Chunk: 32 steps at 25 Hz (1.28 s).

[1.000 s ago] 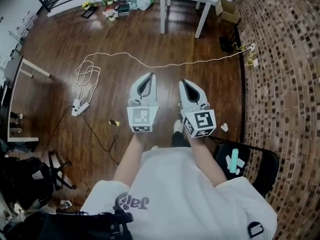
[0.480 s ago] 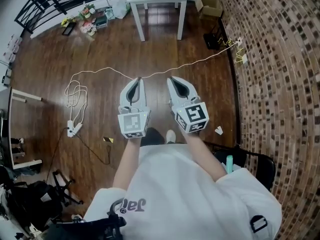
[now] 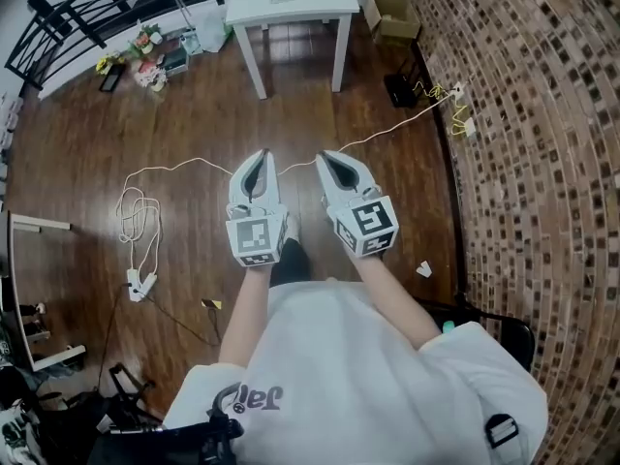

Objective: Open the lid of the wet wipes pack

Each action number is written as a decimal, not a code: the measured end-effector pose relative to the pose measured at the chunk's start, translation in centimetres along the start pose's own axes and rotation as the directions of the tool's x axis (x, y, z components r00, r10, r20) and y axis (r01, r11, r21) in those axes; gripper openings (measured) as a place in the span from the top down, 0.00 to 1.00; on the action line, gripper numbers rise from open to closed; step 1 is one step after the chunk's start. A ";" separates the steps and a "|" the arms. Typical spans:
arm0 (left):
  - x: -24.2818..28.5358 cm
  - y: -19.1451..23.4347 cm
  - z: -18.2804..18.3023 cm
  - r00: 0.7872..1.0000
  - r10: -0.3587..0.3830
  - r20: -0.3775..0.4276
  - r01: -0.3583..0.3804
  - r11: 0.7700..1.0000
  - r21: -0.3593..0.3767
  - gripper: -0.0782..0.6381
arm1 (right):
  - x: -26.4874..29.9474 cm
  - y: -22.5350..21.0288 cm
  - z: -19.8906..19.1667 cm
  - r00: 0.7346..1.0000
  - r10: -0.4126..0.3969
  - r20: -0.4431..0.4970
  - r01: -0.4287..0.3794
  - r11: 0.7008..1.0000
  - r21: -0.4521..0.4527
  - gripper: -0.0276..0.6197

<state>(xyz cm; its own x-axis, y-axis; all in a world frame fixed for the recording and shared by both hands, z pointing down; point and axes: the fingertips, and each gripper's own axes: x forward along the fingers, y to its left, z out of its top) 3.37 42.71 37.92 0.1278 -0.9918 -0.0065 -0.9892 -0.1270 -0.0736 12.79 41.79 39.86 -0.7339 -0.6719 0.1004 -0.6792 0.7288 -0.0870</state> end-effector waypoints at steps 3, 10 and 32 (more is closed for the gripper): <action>4.5 3.9 0.9 0.999 0.011 0.034 -0.011 1.000 0.004 0.87 | 5.5 -1.1 1.8 1.000 0.010 0.013 -0.010 0.999 -0.036 0.98; 12.4 11.1 0.5 0.999 -0.022 0.031 0.022 1.000 0.007 0.87 | 17.2 -2.3 2.2 0.999 0.011 -0.032 -0.013 0.999 -0.035 0.98; 38.1 20.1 -2.3 0.999 -0.042 -0.022 0.042 0.999 0.032 0.87 | 39.5 -19.8 5.1 1.000 -0.025 -0.006 0.025 0.999 0.024 0.98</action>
<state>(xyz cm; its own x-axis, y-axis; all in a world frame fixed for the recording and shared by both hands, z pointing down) -11.76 2.37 38.46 0.1674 -0.9857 0.0180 -0.9801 -0.1683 -0.1056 -2.87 0.14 40.46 -0.7166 -0.6890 0.1085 -0.6975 0.7084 -0.1081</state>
